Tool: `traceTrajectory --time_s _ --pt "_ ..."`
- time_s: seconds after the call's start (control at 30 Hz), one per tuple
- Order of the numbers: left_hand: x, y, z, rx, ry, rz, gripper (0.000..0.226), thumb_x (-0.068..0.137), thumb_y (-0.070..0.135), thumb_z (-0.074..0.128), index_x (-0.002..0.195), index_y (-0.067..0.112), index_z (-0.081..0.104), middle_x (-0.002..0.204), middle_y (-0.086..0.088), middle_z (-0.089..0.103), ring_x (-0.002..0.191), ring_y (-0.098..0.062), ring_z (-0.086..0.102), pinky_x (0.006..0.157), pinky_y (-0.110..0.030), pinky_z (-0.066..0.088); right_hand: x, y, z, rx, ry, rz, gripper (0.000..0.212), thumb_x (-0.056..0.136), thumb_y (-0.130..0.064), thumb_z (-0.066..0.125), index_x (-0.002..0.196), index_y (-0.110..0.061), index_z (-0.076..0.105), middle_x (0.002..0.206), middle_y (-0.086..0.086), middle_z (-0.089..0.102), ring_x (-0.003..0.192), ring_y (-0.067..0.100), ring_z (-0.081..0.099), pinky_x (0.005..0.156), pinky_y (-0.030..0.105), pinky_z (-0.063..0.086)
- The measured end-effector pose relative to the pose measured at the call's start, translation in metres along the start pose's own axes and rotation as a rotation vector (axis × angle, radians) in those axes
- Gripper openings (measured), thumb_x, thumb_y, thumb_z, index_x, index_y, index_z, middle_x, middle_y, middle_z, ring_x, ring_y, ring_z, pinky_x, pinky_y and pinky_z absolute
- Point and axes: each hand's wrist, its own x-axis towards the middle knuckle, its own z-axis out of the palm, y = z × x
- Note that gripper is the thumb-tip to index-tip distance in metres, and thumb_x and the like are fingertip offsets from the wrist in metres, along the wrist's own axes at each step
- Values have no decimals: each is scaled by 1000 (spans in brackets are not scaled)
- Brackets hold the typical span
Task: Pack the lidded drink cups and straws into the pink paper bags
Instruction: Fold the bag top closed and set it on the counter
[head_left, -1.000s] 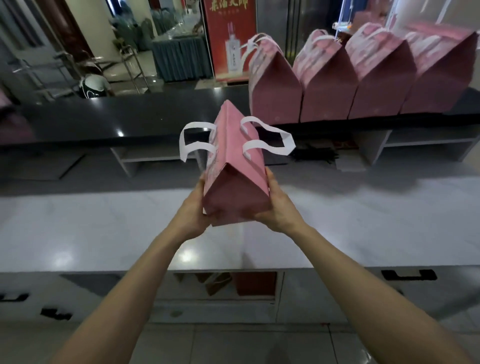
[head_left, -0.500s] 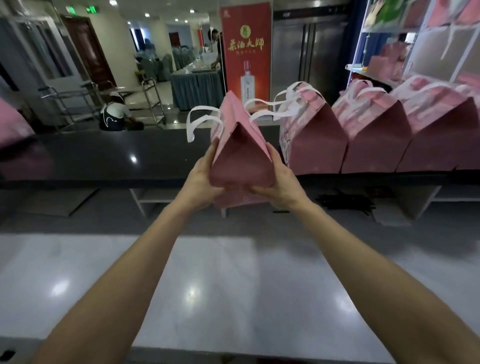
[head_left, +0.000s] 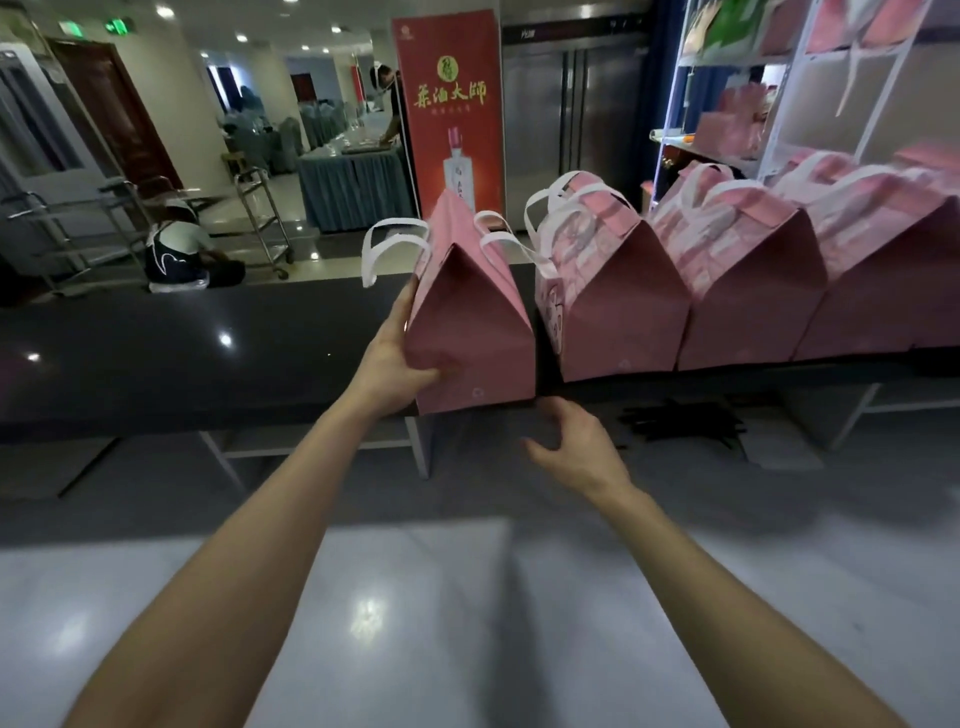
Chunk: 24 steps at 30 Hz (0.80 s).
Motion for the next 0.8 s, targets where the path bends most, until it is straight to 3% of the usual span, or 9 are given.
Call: traceTrajectory --time_s 0.1,0.2,0.4,0.67,0.8 --pt "11 -4 5 -17 -9 -21 134 69 42 101 169 48 13 151 18 56 126 10 62 109 -32 56 -17 32 17 -133 -207 97 81 96 -53 74 161 -14 45 162 7 50 147 26 49 117 39 45" --pt "21 -8 11 2 -8 -24 126 75 39 101 169 45 17 142 26 58 120 14 61 106 -32 56 -26 49 24 -153 -302 130 77 96 -55 73 159 -20 46 158 5 53 144 25 51 115 39 46" --pt "36 -9 17 -3 -42 -20 126 69 47 101 169 45 23 148 9 64 134 -10 64 116 -46 53 -37 62 28 -151 -321 187 74 97 -55 70 159 -22 47 158 1 52 142 21 52 113 34 47" --pt "47 -10 19 -3 -96 -7 125 68 53 100 166 51 24 145 21 63 132 -1 63 117 -41 52 -39 65 27 -177 -327 185 70 98 -51 71 158 -20 49 156 1 54 142 19 53 112 33 48" --pt "46 -10 18 4 -80 -38 126 63 56 101 164 54 26 134 27 68 120 9 66 109 -30 55 -37 66 25 -168 -341 181 70 98 -52 71 157 -22 49 157 -1 53 141 18 53 112 33 48"
